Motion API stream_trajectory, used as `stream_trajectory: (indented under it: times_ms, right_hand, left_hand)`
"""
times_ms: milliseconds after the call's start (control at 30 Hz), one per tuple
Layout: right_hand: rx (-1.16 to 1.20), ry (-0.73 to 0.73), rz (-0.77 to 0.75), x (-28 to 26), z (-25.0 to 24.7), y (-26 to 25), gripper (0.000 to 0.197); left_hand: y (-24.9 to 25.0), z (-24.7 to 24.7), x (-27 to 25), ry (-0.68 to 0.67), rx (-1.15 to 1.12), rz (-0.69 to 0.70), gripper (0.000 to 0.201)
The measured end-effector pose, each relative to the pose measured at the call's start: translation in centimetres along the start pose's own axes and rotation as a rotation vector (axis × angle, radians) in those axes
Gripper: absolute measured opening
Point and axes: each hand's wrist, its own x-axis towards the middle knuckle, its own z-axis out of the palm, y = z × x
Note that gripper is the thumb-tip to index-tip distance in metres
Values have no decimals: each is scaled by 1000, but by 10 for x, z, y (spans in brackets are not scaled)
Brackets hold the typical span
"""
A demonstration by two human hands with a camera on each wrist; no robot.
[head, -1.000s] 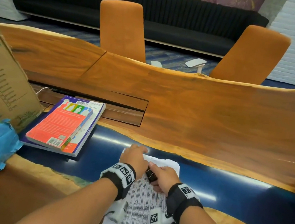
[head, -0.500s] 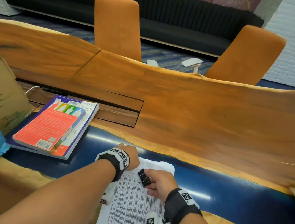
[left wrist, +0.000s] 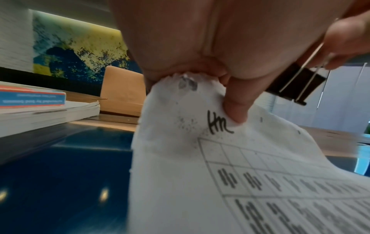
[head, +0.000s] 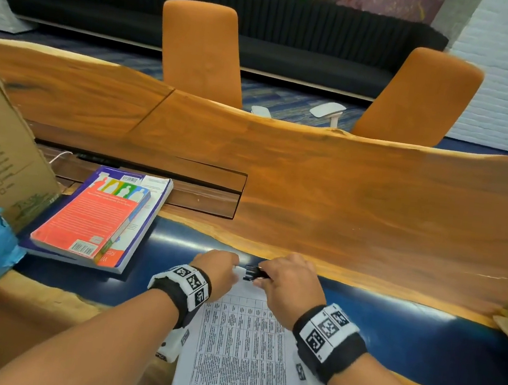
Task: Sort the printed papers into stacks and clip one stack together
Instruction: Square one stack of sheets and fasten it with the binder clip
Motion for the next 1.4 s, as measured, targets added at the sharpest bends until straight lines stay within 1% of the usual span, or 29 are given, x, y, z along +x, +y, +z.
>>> stream_trajectory:
  times_ms: [67,167,267,333,367,467,567,633,700,733,767,800,867,933,1000,1033,1067,1133,1167,1267,1333,1400]
  right_hand:
    - [-30,-35,-29,4,-3,-2,26]
    - [-54,-69,-32,10,-9,-3,26]
    - [-67,-156,-6,17,-13,0,22]
    - [-17,-226,35,23,-18,3,15]
    - [3,-264,35,25,-20,4,14]
    - [19,-384,11,31,-32,1,40]
    - [-19,-443,21,32,-33,-1,65]
    - [-6,-430,51,32,-24,1,69]
    - [64,-376,78,30,-14,3,66]
    - [108,-348,85,29,-11,3,66]
    - [150,-322,84,28,-8,4,65]
    - [178,-300,77,28,-5,4,62]
    - [178,-270,60,27,-2,4,60]
    - [138,-298,43,25,-3,6,70]
    - [50,-380,35,25,-5,7,83]
    - [-6,-430,40,25,-6,6,81]
    - [-45,-475,45,26,-6,7,70]
    - [-77,-534,61,27,-8,4,37]
    - [-84,-553,67,27,-8,3,28]
    - [-96,-566,66,25,-5,2,20]
    - [-104,-541,48,23,-3,2,16]
    - [23,-512,69,22,-8,4,4]
  left_hand:
    - [2,-3,-4,5,-21,18,20]
    - [3,-8,-13,17,-43,56,19]
    - [3,-12,-22,54,-43,85,19]
    - [4,-12,-27,75,-35,111,19]
    - [3,-11,-30,87,-39,126,19]
    - [3,-10,-37,107,-83,149,20]
    - [2,-11,-40,97,-125,131,22]
    - [3,-13,-42,86,-56,117,29]
    - [7,-18,-45,74,87,141,45]
    - [9,-19,-45,71,143,157,49]
    - [11,-20,-45,73,161,168,47]
    - [13,-21,-45,77,152,170,40]
    - [14,-19,-45,100,107,178,29]
    - [15,-17,-49,108,73,195,27]
    - [17,-16,-54,126,69,232,26]
    - [19,-16,-55,128,82,254,25]
    - [20,-16,-55,125,105,277,25]
    - [20,-13,-52,115,149,301,24]
    - [18,-12,-51,107,160,311,24]
    - [13,-7,-45,90,205,354,26]
    - [10,-5,-42,84,229,370,28]
    - [7,-6,-40,87,246,367,30]
